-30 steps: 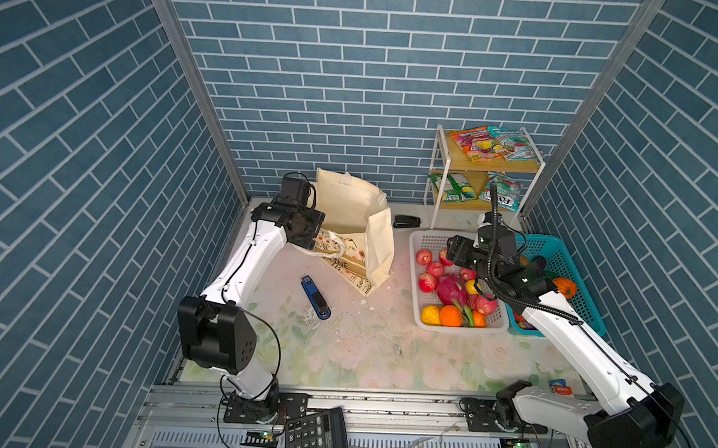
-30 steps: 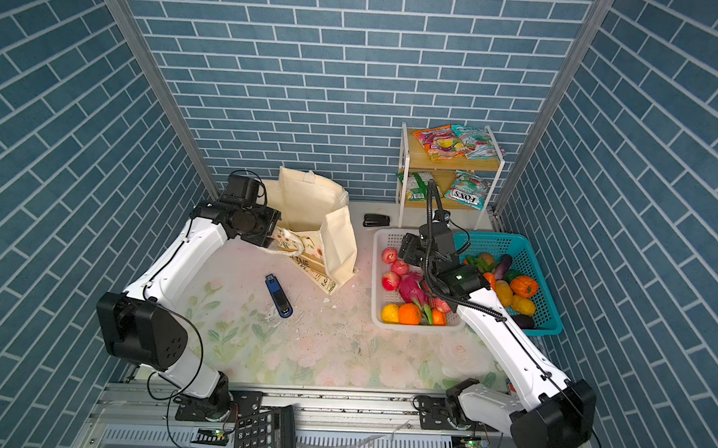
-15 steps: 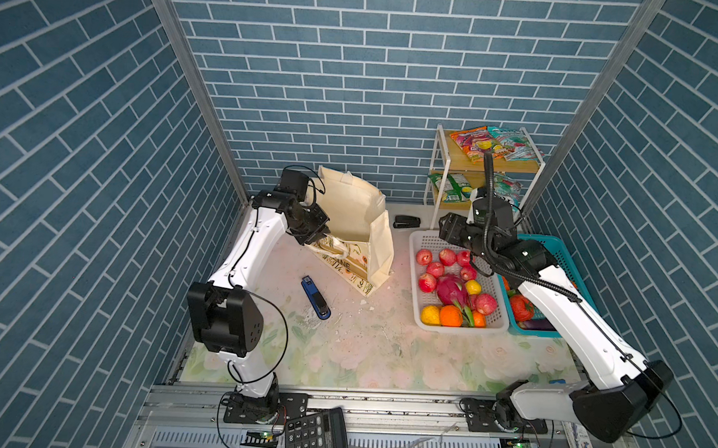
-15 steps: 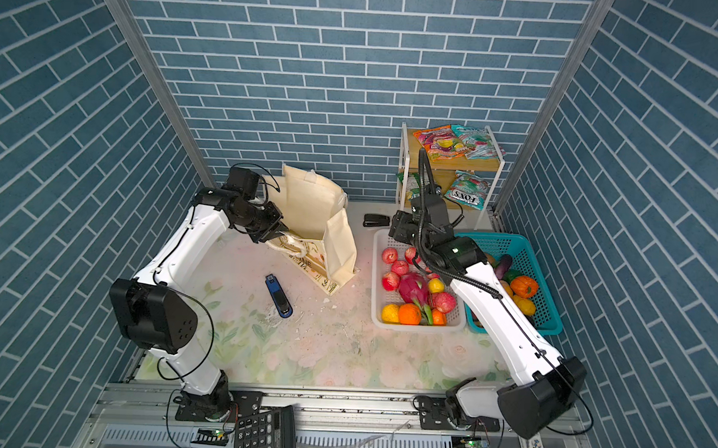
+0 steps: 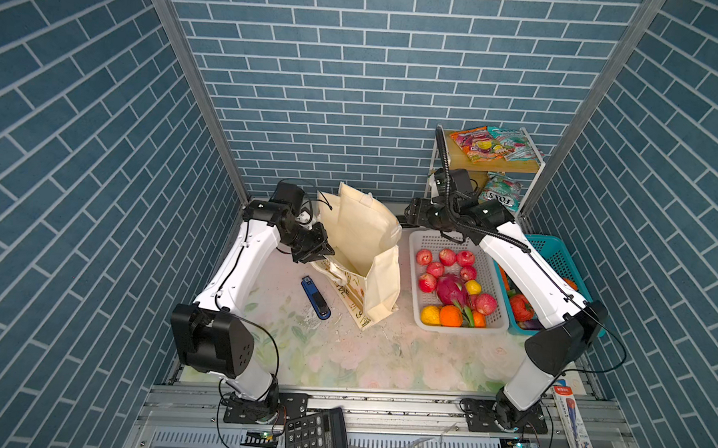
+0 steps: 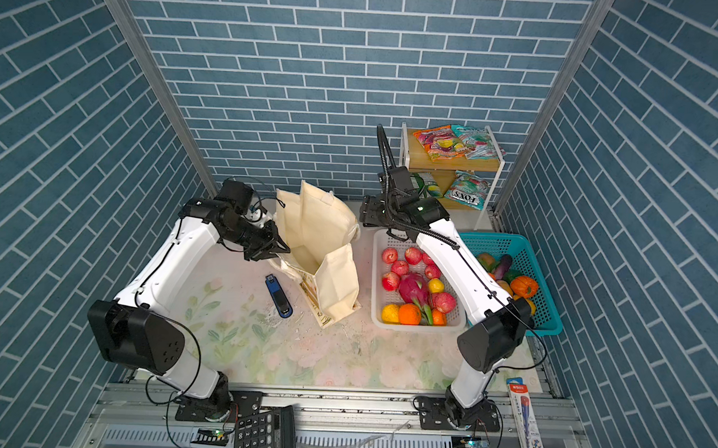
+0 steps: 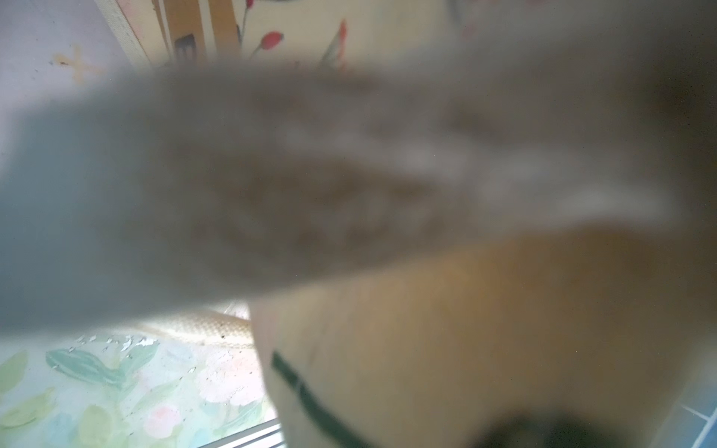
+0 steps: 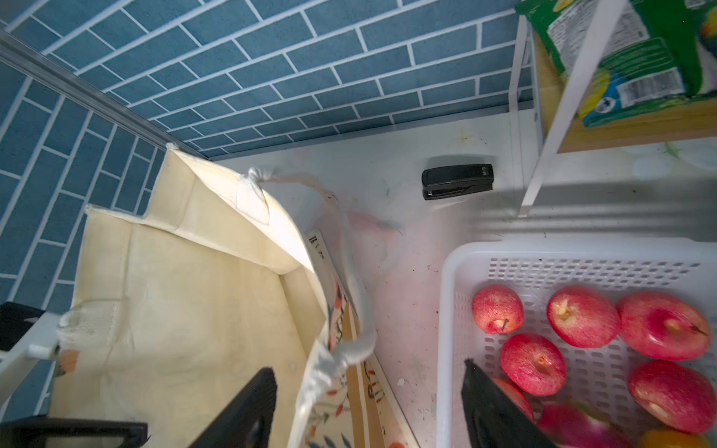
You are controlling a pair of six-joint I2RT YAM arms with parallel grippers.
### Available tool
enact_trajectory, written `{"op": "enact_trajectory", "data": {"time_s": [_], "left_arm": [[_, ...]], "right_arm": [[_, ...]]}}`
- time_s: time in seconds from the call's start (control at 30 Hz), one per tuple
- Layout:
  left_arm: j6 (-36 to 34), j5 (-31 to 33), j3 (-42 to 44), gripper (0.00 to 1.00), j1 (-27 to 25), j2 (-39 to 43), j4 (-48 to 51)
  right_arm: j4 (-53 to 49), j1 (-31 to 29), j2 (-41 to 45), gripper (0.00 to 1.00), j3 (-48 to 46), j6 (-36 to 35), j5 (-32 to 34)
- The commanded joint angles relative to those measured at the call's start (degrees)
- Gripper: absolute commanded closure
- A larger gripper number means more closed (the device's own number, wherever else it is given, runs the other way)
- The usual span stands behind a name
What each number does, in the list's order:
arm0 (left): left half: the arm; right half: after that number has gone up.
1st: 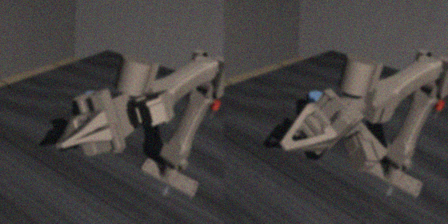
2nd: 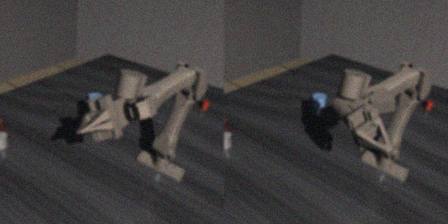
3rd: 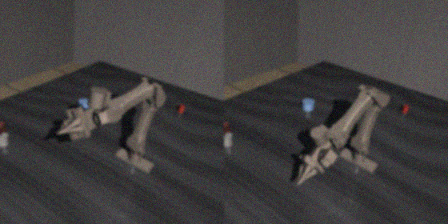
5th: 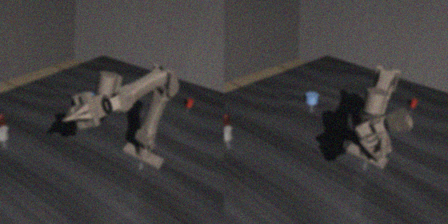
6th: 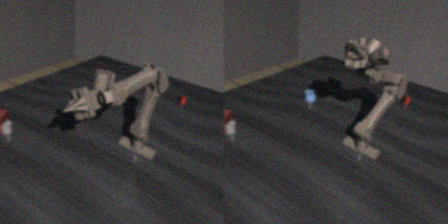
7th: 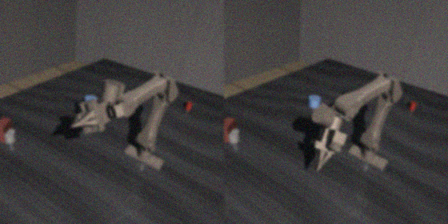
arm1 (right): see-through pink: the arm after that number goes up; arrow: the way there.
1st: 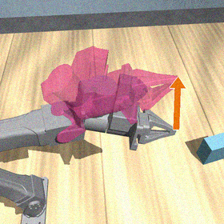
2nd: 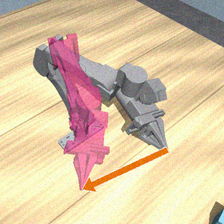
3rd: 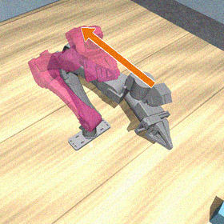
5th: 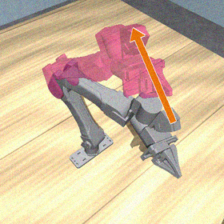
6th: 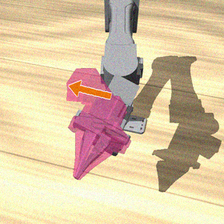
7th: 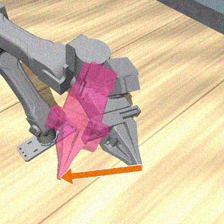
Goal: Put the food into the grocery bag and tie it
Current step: 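Grasp the bag's far rim with the right gripper and pull it open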
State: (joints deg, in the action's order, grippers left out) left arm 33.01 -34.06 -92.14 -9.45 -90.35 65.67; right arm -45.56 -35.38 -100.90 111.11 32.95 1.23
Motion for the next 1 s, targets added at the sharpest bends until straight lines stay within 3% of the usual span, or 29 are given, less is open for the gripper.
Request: {"op": "enact_trajectory", "data": {"time_s": [0.0,0.17,0.5,0.57,0.67,0.73,0.77,0.87,0.97], "left_arm": [[-3.7,-1.7,0.4,0.83,-0.5,2.3,3.0],[-4.2,-1.8,1.5,0.81,-0.9,3.2,3.1],[-4.4,-1.5,1.5,0.80,-0.9,3.5,3.2],[-4.4,-1.4,1.5,0.80,-0.9,3.4,3.3],[-4.1,-0.3,1.2,0.86,-1.0,3.5,3.8],[-3.8,0.9,0.4,0.86,-1.0,3.5,4.3],[-3.7,1.7,-0.1,0.86,-1.0,3.6,4.6],[-3.7,4.8,-2.6,0.86,-1.0,3.6,6.6],[-3.7,9.1,-5.4,0.91,-1.0,3.2,9.3]], "right_arm": [[-7.2,-0.5,-4.8,0.24,6.6,-2.8,-2.2],[-12.2,-1.6,-10.3,0.23,12.0,-4.1,-4.0],[-13.5,-2.7,-15.5,0.27,12.4,-8.0,-9.7],[-13.8,-2.9,-16.9,0.36,13.3,-9.4,-9.1],[-15.3,-3.6,-18.9,0.66,17.1,-12.5,-9.1],[-17.2,-4.1,-19.2,0.93,19.7,-12.0,-8.2],[-17.8,-4.4,-18.5,1.00,19.8,-11.2,-7.1],[-17.8,-5.7,-12.9,1.00,15.1,-6.8,-3.1],[-13.9,-6.7,-3.1,1.00,4.3,1.7,1.1]]}}
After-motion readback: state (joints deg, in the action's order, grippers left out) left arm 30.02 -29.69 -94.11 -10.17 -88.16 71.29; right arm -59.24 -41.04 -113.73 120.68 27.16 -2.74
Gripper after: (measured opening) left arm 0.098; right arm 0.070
